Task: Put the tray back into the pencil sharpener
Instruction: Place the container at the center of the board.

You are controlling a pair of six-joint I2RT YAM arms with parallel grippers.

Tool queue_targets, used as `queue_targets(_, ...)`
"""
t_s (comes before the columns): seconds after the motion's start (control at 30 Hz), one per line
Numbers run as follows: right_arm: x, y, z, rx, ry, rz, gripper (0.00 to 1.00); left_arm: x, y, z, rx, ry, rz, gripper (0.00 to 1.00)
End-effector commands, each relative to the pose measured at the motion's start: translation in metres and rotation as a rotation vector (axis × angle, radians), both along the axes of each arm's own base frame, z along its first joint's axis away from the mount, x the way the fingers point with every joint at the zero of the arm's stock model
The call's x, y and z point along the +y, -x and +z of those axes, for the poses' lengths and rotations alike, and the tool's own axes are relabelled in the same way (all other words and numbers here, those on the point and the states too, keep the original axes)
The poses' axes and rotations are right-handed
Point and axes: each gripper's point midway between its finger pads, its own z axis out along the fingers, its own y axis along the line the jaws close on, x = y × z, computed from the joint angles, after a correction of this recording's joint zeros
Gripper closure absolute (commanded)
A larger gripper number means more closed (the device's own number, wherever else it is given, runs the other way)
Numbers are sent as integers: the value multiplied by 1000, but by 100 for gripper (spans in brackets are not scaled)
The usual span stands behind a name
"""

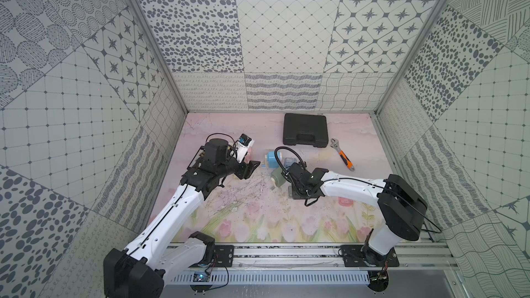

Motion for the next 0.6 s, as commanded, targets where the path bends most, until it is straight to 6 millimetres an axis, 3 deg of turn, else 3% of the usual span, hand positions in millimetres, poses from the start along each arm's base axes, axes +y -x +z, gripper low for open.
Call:
queue_targets(0.0,-14,20,-10,8,38,-32,98,-2,9,-22,85,-45,18,28)
queue_targets(0.2,-14,28,-29,24,-5,-39,95,-9,13,-41,146,-64,14,29)
queue_targets(0.3,-7,28,-31,24,-48,-40,88,-14,13,-48,161,-93,-2,29)
queue_targets(0.57,-7,22,0,-54,-176,-71,67,-35,13,-63,204,-127,-72,23)
